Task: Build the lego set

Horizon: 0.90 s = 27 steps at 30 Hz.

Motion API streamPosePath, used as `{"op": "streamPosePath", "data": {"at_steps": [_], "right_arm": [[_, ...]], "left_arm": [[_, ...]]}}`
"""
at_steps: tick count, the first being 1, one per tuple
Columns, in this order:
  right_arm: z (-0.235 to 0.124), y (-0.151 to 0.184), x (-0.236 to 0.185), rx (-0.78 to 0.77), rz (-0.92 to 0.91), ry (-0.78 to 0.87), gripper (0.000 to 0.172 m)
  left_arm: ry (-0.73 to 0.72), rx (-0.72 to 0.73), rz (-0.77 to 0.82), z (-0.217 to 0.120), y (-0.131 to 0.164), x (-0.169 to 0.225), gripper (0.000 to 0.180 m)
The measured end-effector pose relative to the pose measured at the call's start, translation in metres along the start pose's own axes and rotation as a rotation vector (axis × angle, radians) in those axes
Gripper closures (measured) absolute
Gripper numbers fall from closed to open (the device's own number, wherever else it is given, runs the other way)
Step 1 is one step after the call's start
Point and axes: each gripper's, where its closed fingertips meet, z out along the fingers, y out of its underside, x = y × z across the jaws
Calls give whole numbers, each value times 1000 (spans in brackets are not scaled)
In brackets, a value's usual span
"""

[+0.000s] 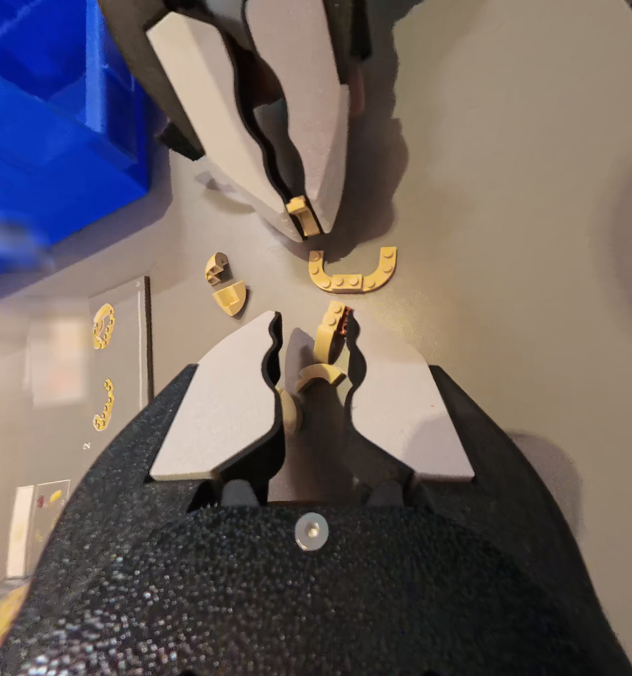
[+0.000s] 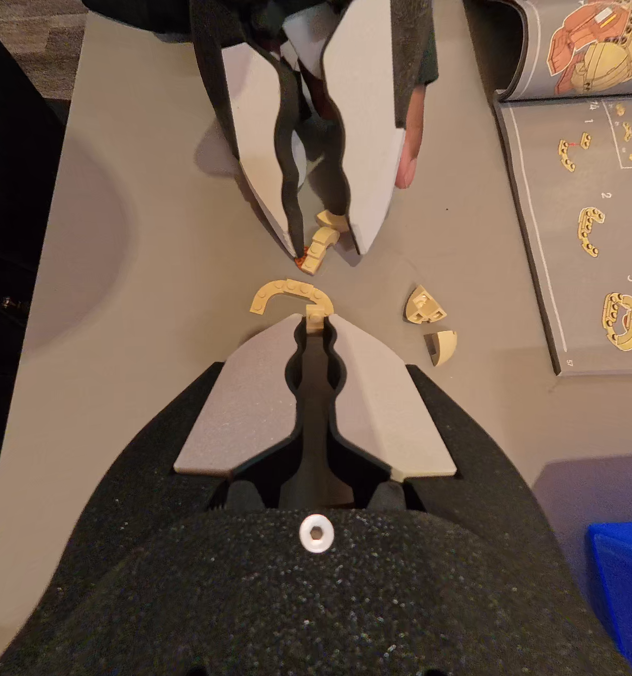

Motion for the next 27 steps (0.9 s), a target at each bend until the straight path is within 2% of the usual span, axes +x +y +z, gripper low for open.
{"op": "streamPosePath", "data": {"at_steps": [13,17,18,23,27], "right_arm": [[0,-3,-5,11,-10,-26,164],[2,-3,-6,2,-30,-20,164],[2,-3,-6,-1,-38,-13,164],[1,-4,-4,-11,-90,31,164],[0,-6,-2,-6,-117,60,164]], "left_arm": [[51,44,271,-13,5,1,151],[150,29,273,-4,8,5,161],[167,15,255,-1,9,6,171],[221,-46,-32,2,6,5,172],[243,47,-338,-3,-14,2,172]]}}
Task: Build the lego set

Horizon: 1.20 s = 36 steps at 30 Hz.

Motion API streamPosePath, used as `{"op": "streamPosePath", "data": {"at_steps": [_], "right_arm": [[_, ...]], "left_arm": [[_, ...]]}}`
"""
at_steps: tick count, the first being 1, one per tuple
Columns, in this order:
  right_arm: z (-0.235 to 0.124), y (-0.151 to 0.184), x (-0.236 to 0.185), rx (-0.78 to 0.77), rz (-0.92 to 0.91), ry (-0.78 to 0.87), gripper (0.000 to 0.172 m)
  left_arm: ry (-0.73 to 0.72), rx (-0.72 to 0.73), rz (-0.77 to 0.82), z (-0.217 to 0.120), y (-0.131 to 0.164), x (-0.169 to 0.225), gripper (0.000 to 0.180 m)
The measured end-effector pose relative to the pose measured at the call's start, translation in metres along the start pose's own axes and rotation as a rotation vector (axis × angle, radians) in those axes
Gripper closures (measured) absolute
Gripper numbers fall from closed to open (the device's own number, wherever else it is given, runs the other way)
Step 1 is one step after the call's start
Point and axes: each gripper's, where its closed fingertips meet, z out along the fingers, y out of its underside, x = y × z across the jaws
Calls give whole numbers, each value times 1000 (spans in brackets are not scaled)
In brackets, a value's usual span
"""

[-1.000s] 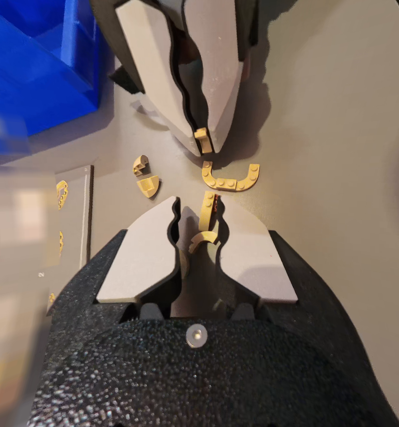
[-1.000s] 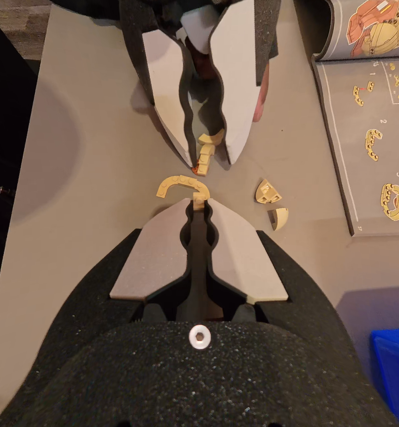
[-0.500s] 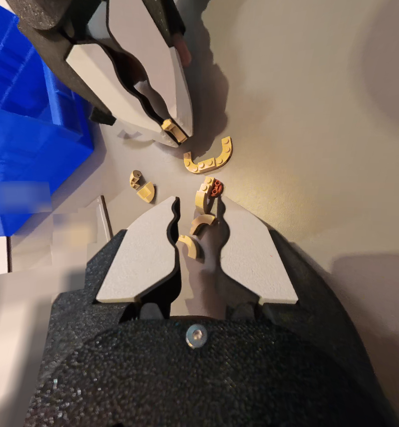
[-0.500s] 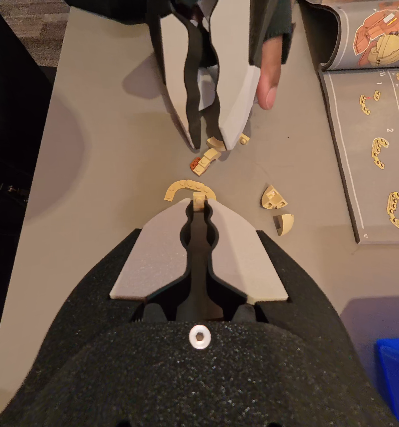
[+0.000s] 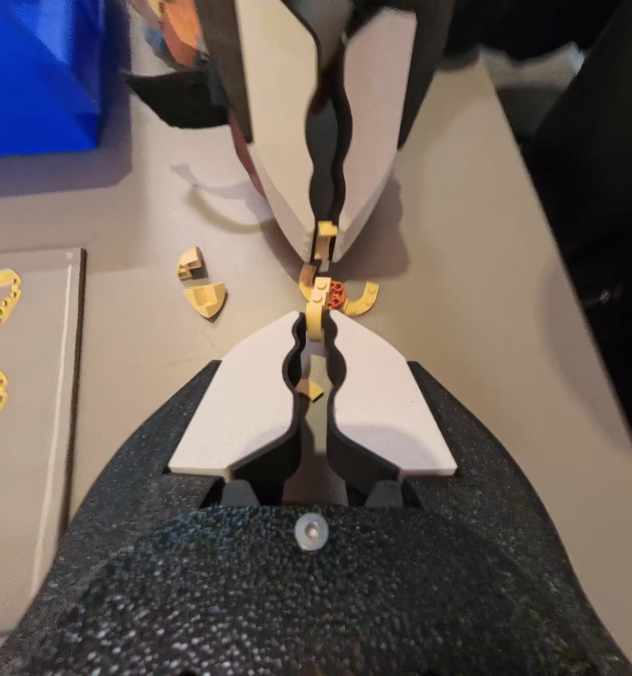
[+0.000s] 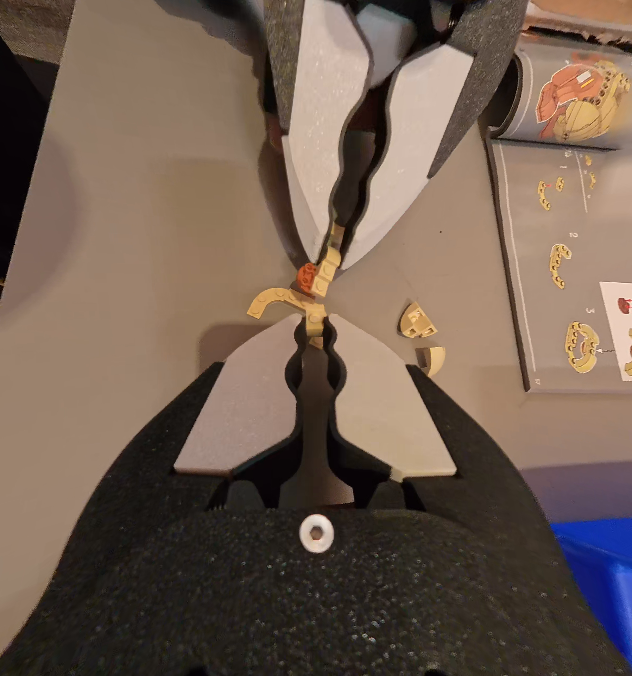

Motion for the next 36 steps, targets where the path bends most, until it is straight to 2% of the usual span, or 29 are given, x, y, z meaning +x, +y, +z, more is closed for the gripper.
{"op": "streamPosePath", "data": {"at_steps": [3,8,10,13,16,21,26,30,35,36], "right_arm": [[1,0,0,-1,-19,15,164],[3,2,-1,-12,-14,10,164],[4,3,-1,-16,-8,9,164],[4,4,-1,-19,-5,4,164],[5,4,-2,-23,-5,1,164],[3,5,-1,-22,-3,4,164],[2,5,-1,-24,-5,6,164],[2,4,-3,-25,-15,2,164],[3,4,-4,-24,-19,0,164],[3,3,-4,-24,-19,0,164]], "left_arm": [[20,79,-179,-3,-10,0,172],[-10,58,-348,7,3,-2,171],[-15,94,-419,5,0,-5,171],[-79,72,-446,3,6,-14,171],[-115,40,-428,4,10,-17,162],[-191,-10,-274,3,11,-22,148],[-272,-78,153,-2,10,-18,144],[-303,-111,359,-5,13,-15,155],[-320,-87,392,-5,9,-16,180],[-325,-91,383,-5,10,-18,180]]}}
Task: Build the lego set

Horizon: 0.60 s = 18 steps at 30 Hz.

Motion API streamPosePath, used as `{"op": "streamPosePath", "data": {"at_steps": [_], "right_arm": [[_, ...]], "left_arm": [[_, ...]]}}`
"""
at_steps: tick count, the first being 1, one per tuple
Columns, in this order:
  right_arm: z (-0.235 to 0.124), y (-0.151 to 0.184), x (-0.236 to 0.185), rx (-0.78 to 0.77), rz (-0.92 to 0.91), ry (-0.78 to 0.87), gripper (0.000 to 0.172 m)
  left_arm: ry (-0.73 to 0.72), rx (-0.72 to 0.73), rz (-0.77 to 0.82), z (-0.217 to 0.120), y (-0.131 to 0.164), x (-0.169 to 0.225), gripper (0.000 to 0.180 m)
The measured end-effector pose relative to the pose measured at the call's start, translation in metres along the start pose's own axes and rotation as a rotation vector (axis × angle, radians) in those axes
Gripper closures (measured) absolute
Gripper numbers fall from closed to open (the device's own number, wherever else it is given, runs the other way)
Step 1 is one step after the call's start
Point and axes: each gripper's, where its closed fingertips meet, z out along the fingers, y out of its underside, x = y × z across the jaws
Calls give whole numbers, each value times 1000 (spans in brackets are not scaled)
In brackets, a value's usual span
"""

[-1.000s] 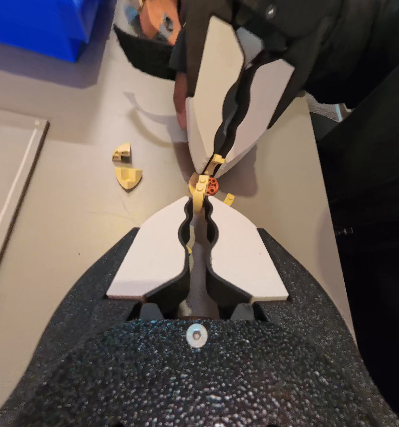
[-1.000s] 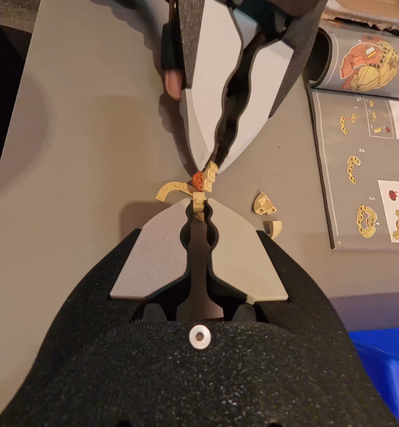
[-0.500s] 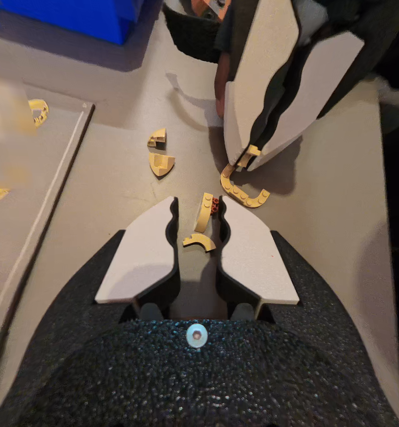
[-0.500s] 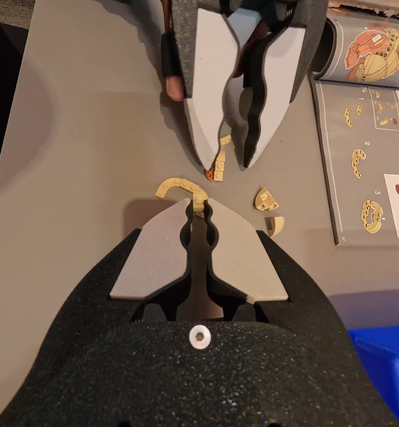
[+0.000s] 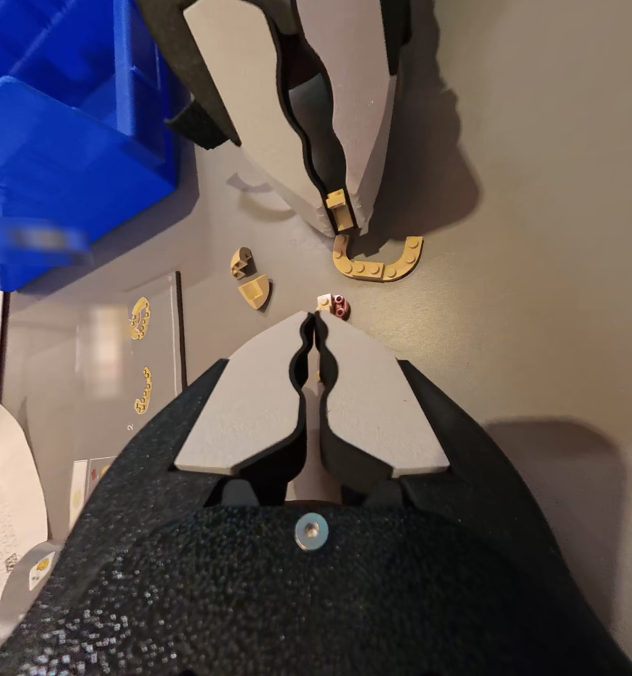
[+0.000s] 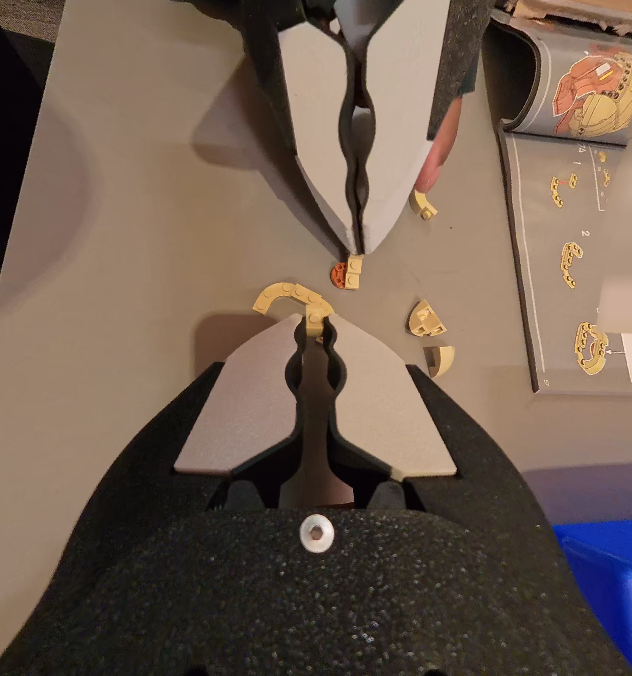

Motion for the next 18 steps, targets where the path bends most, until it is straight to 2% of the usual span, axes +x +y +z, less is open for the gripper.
{"op": "streamPosePath", "data": {"at_steps": [4,8,11,14,18], "right_arm": [[1,0,-1,-2,-2,-5,164],[2,1,-2,-6,-1,-9,164],[2,1,-2,-8,-1,-10,164],[1,2,-1,-8,1,-8,164],[0,1,-1,-4,3,-6,164]], "left_arm": [[30,16,-125,2,0,-1,180],[89,50,-439,5,3,-8,180],[128,5,-607,10,17,-12,180],[78,55,-629,6,14,-22,176],[88,106,-463,1,2,-15,166]]}}
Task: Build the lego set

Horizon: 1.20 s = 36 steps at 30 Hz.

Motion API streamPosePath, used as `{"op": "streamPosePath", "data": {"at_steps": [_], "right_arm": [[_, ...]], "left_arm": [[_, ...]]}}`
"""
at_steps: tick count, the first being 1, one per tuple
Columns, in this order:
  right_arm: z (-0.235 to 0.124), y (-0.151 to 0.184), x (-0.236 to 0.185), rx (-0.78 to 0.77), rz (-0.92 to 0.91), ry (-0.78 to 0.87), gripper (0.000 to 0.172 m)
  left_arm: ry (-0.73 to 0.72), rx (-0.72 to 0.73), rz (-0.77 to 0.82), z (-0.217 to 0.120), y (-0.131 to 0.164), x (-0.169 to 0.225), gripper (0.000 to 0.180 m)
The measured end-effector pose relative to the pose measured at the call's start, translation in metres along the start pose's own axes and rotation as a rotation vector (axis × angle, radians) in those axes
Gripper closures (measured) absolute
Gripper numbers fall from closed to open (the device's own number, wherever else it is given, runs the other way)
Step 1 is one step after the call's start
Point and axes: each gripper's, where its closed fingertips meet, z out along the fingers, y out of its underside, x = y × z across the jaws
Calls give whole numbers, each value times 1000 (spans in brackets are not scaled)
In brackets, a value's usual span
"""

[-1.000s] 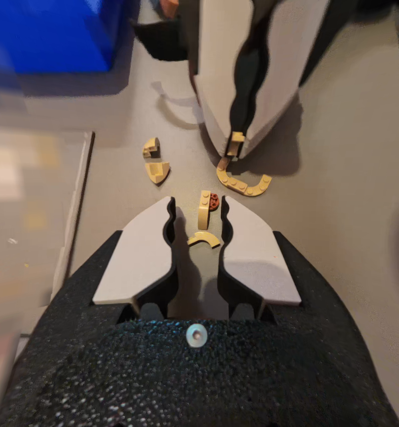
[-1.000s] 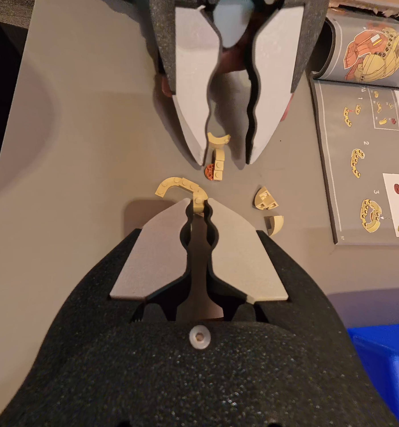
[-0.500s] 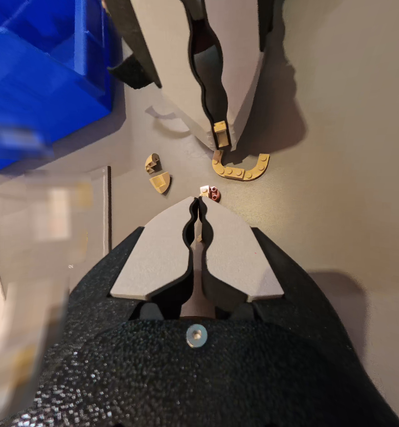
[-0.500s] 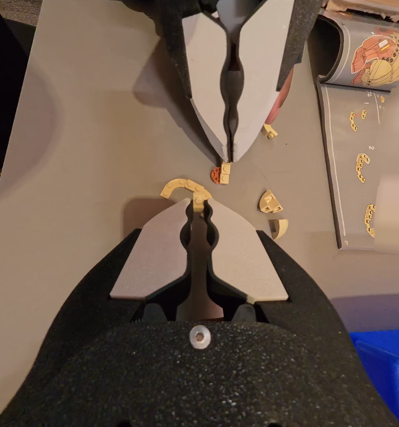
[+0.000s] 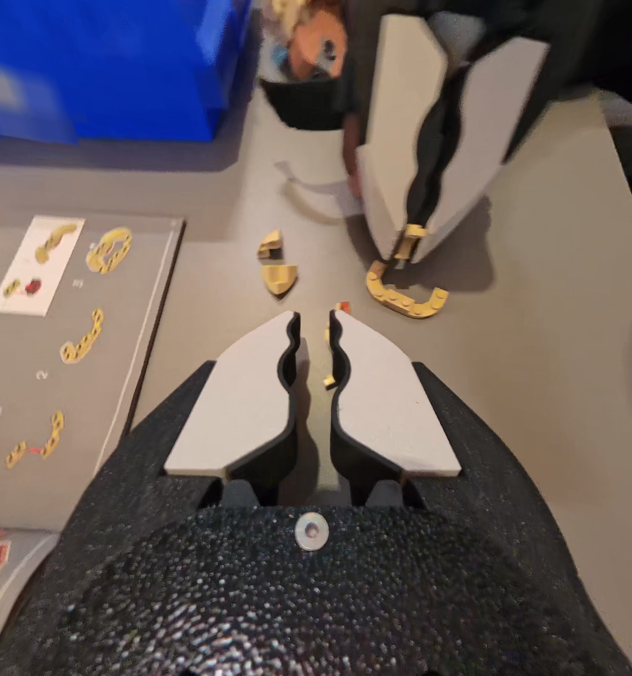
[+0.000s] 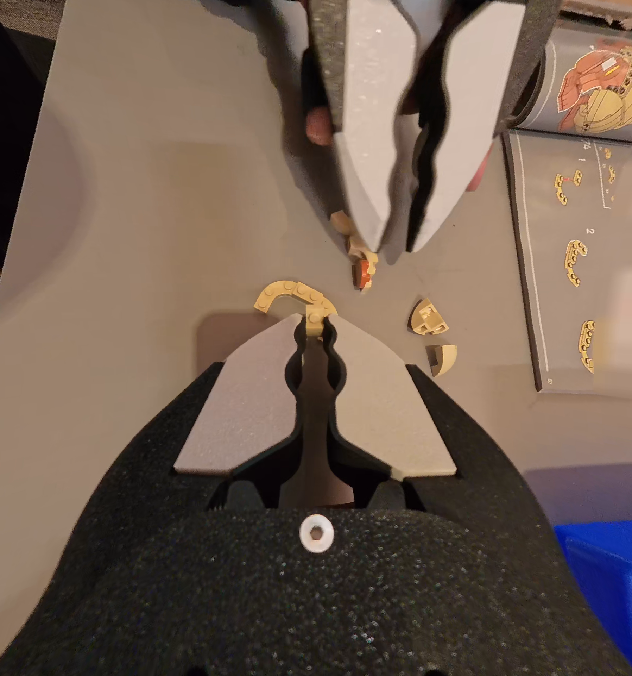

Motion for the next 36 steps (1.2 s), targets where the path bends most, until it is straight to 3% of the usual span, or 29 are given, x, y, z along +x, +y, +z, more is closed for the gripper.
{"op": "streamPosePath", "data": {"at_steps": [3,7,11,18,24,36], "right_arm": [[-1,0,1,2,2,2,164],[-1,1,1,3,5,2,164],[1,1,0,2,5,-5,164],[3,2,0,0,6,-8,164],[4,1,1,9,11,-6,164],[4,1,0,3,11,-8,164]], "left_arm": [[-17,-19,118,2,-3,13,160],[-127,-134,44,7,9,10,154],[-202,-137,43,5,15,4,153],[-168,-99,33,11,10,8,154],[-120,-127,-33,14,12,11,167],[-69,-154,-24,21,9,13,163]]}}
